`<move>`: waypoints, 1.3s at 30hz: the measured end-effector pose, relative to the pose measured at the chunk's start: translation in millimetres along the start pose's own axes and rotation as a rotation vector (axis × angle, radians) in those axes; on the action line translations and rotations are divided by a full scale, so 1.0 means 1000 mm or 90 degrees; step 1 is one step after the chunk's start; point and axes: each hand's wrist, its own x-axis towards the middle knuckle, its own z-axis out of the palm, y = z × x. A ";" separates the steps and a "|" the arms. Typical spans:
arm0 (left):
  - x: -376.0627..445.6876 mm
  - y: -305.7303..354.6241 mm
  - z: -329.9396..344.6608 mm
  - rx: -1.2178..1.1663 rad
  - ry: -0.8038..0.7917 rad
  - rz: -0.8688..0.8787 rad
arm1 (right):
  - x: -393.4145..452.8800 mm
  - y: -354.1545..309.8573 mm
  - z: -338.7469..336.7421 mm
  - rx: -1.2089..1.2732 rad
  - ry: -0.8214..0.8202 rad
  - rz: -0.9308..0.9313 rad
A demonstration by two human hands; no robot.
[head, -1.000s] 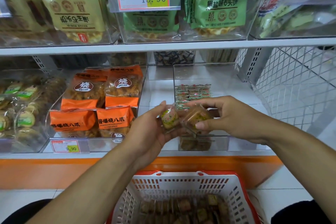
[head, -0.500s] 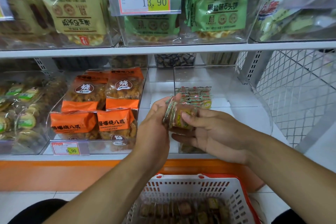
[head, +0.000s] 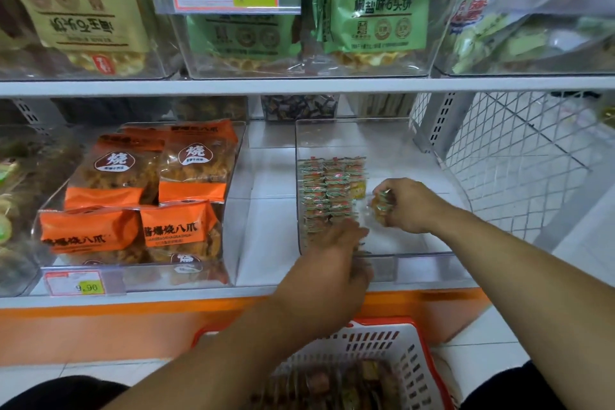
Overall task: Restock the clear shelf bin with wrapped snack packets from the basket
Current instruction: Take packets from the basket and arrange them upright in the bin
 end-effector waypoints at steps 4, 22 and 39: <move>0.004 -0.004 0.020 0.242 -0.042 0.036 | 0.028 0.000 0.017 -0.123 0.004 -0.041; 0.013 -0.007 0.025 0.314 -0.024 -0.026 | 0.063 0.005 0.037 0.224 0.044 0.155; -0.049 0.002 0.004 0.228 0.116 0.130 | -0.035 -0.040 0.005 0.195 0.374 -0.325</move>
